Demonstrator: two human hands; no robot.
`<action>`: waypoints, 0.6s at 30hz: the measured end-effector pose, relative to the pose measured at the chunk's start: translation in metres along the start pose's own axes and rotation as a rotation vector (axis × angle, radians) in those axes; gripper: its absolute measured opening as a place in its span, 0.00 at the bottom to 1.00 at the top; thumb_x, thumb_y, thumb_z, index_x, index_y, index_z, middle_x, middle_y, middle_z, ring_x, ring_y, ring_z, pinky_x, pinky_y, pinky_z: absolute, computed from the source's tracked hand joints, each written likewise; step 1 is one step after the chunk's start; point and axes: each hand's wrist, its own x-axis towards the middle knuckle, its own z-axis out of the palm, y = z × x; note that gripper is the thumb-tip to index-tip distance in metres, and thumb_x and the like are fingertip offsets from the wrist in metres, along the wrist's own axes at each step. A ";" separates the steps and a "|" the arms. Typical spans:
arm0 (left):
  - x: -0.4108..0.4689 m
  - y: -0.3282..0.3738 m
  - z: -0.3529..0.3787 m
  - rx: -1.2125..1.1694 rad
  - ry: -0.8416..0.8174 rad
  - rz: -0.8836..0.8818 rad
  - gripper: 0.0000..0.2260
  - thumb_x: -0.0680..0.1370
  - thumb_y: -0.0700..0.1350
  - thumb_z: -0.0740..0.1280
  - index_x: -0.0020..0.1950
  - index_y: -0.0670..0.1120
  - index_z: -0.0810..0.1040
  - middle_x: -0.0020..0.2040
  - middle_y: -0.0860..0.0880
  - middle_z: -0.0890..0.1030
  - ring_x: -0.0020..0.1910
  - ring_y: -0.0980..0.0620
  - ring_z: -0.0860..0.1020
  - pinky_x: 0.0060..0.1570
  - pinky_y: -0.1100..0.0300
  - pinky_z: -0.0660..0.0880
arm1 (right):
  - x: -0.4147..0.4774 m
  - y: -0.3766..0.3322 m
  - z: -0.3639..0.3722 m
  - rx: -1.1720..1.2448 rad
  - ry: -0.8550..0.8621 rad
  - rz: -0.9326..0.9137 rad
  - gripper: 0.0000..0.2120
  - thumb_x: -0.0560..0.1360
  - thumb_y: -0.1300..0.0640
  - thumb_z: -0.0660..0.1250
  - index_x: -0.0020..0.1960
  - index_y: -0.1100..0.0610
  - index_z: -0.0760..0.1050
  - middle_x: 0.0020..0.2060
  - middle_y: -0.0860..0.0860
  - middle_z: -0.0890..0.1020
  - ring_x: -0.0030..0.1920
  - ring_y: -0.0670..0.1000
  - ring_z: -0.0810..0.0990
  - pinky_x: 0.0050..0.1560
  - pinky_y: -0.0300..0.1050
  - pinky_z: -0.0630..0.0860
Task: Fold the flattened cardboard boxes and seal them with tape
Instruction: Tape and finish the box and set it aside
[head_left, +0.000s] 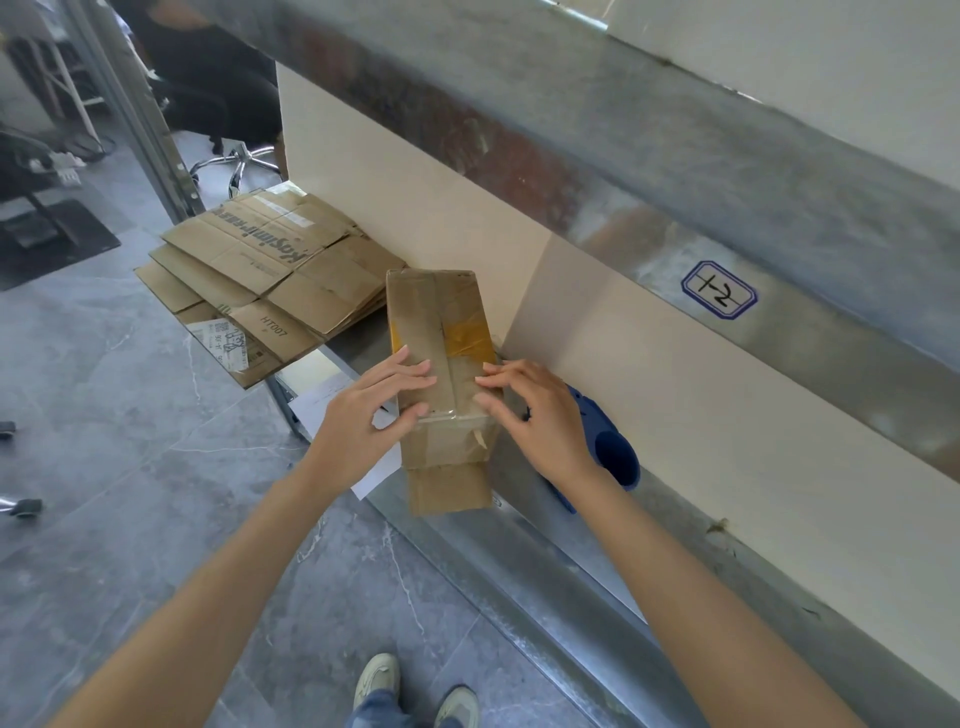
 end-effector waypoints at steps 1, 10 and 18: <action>0.001 0.002 0.001 0.013 0.009 -0.012 0.14 0.76 0.49 0.72 0.62 0.49 0.82 0.65 0.55 0.80 0.74 0.57 0.68 0.72 0.61 0.66 | 0.001 -0.001 0.000 -0.018 -0.020 0.010 0.20 0.73 0.37 0.69 0.55 0.51 0.82 0.56 0.40 0.80 0.59 0.42 0.76 0.58 0.41 0.72; -0.001 0.011 0.019 0.012 0.163 -0.124 0.11 0.73 0.48 0.76 0.54 0.48 0.83 0.61 0.57 0.81 0.73 0.61 0.68 0.67 0.67 0.66 | 0.006 -0.008 0.005 0.000 -0.044 0.106 0.18 0.70 0.36 0.71 0.51 0.48 0.79 0.52 0.37 0.75 0.59 0.42 0.74 0.51 0.42 0.73; 0.002 0.001 -0.007 0.216 -0.037 0.026 0.22 0.71 0.54 0.77 0.63 0.52 0.80 0.68 0.58 0.77 0.74 0.59 0.67 0.66 0.58 0.72 | 0.015 -0.002 -0.018 -0.218 -0.158 -0.139 0.27 0.64 0.38 0.77 0.57 0.53 0.82 0.53 0.46 0.81 0.57 0.49 0.76 0.63 0.44 0.65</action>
